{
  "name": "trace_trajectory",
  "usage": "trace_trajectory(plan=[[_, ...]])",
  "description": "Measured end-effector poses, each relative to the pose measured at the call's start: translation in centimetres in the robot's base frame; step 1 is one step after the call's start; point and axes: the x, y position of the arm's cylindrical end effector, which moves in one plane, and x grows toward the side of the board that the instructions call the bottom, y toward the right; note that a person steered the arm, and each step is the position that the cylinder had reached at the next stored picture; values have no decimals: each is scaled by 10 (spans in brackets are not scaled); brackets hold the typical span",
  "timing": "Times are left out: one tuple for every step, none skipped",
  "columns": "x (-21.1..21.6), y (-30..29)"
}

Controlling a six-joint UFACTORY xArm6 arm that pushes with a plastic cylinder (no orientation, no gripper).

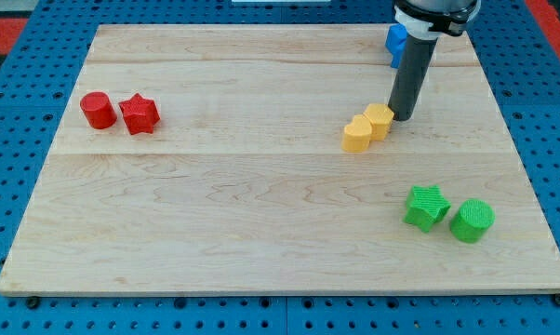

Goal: Slide your arm towards center right

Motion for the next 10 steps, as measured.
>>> trace_trajectory(plan=[[0, 0], [0, 7], [0, 19], [0, 29], [0, 39], [0, 48], [0, 54], [0, 61], [0, 80], [-1, 136]])
